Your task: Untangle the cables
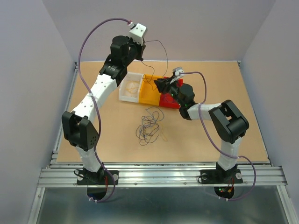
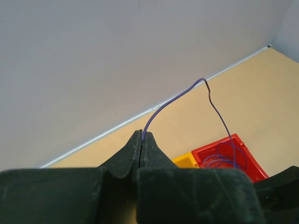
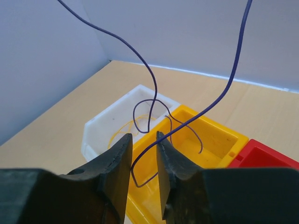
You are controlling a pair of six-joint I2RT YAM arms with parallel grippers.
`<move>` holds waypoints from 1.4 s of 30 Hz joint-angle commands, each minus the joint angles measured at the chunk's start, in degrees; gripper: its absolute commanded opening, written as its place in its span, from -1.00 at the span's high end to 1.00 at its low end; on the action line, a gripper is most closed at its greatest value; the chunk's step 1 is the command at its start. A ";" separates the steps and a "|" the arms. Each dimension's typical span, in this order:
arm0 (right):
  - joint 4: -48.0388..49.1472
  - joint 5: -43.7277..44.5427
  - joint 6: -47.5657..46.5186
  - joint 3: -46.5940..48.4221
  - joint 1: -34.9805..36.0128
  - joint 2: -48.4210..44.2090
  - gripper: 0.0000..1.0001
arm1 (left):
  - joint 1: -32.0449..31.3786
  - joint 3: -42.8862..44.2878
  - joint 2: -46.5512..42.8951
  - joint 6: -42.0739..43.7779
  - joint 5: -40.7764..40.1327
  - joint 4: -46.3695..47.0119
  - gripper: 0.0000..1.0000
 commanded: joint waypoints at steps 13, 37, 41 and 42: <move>3.29 3.54 -0.42 -0.63 0.66 -0.53 0.84 | 5.24 -5.32 4.01 -9.23 17.05 5.35 1.00; -38.32 22.96 -1.56 31.65 8.22 14.75 0.99 | 1.56 -9.63 15.09 -3.96 1.96 3.59 1.00; -45.49 26.75 0.11 39.62 7.95 20.12 0.99 | 0.41 -7.87 15.70 -3.16 -2.45 0.08 1.00; -45.76 26.05 0.98 39.54 7.60 20.56 0.99 | 0.49 -7.52 15.79 -3.34 -2.98 -1.41 1.00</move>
